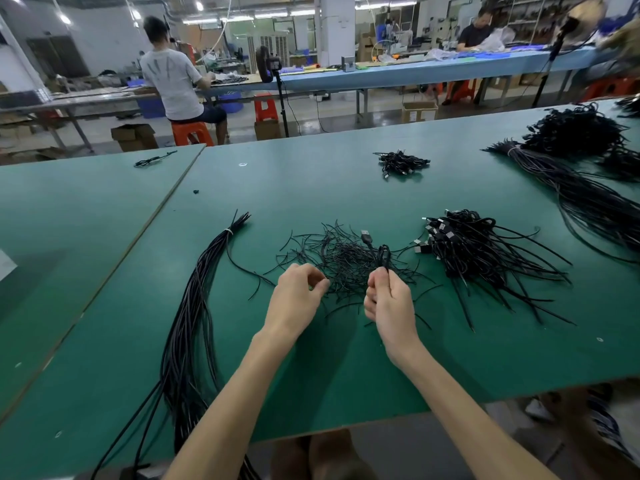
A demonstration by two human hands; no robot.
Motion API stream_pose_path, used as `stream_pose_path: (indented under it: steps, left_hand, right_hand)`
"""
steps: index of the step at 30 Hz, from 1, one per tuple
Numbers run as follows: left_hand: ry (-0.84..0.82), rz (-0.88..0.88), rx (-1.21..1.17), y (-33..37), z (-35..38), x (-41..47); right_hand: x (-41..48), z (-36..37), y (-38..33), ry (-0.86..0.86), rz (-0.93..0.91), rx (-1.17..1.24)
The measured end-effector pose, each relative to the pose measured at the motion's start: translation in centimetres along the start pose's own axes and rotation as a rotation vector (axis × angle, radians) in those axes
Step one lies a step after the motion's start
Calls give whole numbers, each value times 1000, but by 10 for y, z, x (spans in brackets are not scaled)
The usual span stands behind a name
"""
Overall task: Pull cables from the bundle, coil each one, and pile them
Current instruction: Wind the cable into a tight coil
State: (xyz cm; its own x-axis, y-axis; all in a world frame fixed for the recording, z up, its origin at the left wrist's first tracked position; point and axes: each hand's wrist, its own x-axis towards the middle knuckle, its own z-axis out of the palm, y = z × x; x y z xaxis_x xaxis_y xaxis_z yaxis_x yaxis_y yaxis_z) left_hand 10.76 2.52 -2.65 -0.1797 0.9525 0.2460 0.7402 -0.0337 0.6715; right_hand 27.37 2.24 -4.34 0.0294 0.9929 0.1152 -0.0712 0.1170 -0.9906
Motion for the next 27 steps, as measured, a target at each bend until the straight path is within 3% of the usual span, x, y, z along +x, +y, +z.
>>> stream_pose_path:
  steps: [6,15,21,27]
  left_hand:
    - [-78,77,333,13,7,7]
    - [-52,34,312,15,9,2]
    - [-26,-56,-84,20,-8,-7]
    - [-358,70,-595,43,-28,-22]
  right_hand:
    - [-1,1,-1,-28,6,10]
    - [0,1,0,-42,3,0]
    - [1,1,2,-43,8,-1]
    - [1,1,5,-41,1,-78]
